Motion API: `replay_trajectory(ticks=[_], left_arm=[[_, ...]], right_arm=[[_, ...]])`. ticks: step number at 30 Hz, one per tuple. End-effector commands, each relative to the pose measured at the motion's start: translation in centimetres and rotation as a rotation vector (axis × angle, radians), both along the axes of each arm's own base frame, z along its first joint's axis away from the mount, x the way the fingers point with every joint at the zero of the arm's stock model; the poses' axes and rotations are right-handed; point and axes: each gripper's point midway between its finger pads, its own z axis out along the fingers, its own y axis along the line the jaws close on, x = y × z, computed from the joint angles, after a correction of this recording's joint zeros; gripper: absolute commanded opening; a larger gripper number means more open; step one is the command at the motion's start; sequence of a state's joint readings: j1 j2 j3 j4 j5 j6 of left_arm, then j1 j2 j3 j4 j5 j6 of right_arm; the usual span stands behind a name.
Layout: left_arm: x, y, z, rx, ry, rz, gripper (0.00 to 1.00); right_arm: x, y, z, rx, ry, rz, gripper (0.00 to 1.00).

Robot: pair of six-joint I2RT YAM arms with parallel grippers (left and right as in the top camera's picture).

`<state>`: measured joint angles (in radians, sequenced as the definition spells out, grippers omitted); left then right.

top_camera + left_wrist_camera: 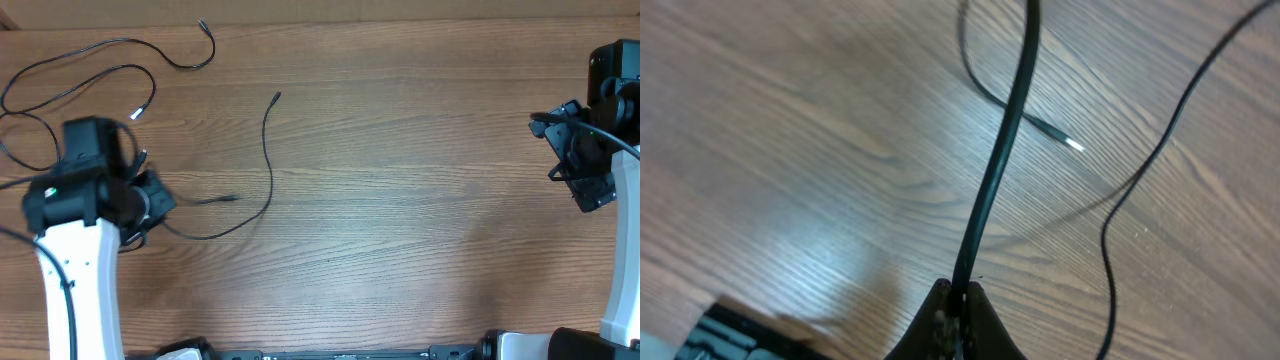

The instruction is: Untangle cables

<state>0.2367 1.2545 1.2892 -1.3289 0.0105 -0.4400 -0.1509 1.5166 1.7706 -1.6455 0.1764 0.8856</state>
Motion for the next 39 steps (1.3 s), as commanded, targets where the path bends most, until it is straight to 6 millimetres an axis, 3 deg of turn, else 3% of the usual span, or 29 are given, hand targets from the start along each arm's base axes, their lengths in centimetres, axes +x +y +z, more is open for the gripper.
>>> replay_trajectory(ticks=[1, 11, 17, 21, 27, 30, 34, 39], left_arm=[[-1.0, 1.8, 1.3, -0.005, -0.051, 0.100, 0.04], [-2.1, 6.3, 1.6, -0.124, -0.131, 0.350, 0.04], [-3.3, 10.1, 2.1, -0.230, -0.221, 0.697, 0.04], [-4.8, 13.2, 2.5, -0.219, -0.274, 0.883, 0.04], [-8.5, 17.9, 1.4, -0.083, -0.231, 1.193, 0.04], [-8.1, 20.8, 0.7, -0.003, -0.238, 1.202, 0.04], [-6.4, 24.0, 0.1, 0.084, -0.259, 1.073, 0.04], [-4.4, 28.0, -0.5, 0.325, -0.185, 0.618, 0.04]], right_arm=[[-0.1, -0.3, 0.0, -0.013, 0.003, -0.007, 1.00], [-0.1, -0.3, 0.0, -0.013, 0.003, -0.007, 1.00], [-0.1, -0.3, 0.0, -0.013, 0.003, -0.007, 1.00], [-0.1, -0.3, 0.0, -0.013, 0.003, -0.007, 1.00], [-0.1, -0.3, 0.0, -0.013, 0.003, -0.007, 1.00], [-0.1, -0.3, 0.0, -0.013, 0.003, -0.007, 1.00], [-0.1, -0.3, 0.0, -0.013, 0.003, -0.007, 1.00], [-0.1, -0.3, 0.0, -0.013, 0.003, -0.007, 1.00]])
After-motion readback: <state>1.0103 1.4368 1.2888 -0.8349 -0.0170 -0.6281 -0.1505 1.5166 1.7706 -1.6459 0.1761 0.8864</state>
